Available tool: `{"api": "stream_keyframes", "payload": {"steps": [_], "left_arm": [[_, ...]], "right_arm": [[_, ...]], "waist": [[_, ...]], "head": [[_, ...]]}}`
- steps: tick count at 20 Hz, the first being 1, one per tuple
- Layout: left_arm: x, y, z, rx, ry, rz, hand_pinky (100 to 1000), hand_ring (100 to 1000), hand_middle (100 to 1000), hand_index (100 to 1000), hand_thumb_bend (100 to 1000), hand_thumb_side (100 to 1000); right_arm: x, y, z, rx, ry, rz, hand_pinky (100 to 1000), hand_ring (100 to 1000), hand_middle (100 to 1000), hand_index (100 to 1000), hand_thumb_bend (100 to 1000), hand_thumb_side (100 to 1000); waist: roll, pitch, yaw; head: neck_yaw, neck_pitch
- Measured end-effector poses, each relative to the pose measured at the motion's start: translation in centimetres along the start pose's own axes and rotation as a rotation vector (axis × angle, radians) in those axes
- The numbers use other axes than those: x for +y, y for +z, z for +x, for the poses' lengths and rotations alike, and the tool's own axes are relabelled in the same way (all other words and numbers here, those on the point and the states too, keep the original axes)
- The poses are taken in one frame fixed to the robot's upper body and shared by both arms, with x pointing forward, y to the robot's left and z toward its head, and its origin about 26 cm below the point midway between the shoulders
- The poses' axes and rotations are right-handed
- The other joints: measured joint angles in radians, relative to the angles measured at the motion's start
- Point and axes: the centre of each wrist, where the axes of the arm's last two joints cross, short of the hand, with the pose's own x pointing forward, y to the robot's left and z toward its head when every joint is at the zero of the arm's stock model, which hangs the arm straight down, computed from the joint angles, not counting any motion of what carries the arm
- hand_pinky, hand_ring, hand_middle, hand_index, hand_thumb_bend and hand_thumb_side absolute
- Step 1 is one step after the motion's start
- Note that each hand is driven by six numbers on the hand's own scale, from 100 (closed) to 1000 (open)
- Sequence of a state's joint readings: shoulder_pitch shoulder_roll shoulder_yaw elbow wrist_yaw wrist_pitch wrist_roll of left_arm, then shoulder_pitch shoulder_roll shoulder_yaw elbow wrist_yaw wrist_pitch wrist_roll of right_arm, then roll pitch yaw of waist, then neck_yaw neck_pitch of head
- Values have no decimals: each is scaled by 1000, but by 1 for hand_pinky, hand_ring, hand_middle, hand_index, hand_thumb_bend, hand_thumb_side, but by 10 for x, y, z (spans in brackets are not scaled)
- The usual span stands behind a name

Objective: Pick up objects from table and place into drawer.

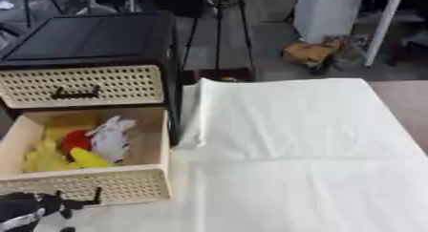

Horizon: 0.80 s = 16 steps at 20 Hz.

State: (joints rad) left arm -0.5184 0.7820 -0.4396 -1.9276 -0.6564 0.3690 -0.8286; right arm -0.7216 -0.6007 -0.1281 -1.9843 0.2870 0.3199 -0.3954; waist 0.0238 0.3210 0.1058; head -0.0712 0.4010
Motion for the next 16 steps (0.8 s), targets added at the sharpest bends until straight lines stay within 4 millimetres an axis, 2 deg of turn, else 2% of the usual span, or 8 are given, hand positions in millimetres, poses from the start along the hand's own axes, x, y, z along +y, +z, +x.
{"api": "stream_keyframes", "payload": {"steps": [10, 16], "left_arm": [[1, -11, -8, 39, 4, 47, 175, 382, 876, 1000, 100, 1000], [3, -10, -11, 57, -2, 86, 183, 387, 902, 1000, 100, 1000]], "right_arm": [[2, 1, 0, 4, -5, 2, 421, 504, 453, 637, 100, 883], [2, 1, 0, 5, -8, 2, 421, 504, 454, 637, 100, 880]], "waist": [[0, 3, -2], [0, 5, -1]], "head": [[0, -5], [0, -8]]}}
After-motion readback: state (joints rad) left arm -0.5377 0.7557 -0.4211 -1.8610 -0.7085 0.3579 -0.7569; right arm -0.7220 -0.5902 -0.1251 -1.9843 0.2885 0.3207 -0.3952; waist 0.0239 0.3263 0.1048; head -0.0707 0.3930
